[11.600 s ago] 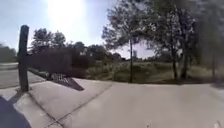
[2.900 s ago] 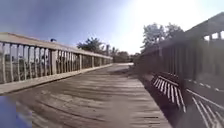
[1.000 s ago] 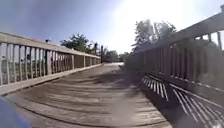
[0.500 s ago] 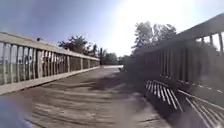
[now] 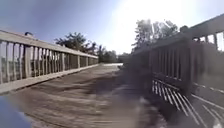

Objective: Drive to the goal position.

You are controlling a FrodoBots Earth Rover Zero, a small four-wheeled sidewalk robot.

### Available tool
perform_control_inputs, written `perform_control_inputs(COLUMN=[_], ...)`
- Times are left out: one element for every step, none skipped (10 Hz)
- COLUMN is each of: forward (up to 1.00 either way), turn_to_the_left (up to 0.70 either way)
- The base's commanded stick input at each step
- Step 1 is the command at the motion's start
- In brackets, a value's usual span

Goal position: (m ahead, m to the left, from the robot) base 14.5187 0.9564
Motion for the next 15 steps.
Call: perform_control_inputs(forward=[0.70,0.70,0.70,0.70,0.70,0.70,0.70,0.70,0.70,0.70,0.70,0.70,0.70,0.70,0.70], turn_to_the_left=[0.00,0.00,0.00,0.00,0.00,0.00,0.00,-0.03,-0.35,-0.35,-0.35,-0.35,-0.12,0.00,0.00])
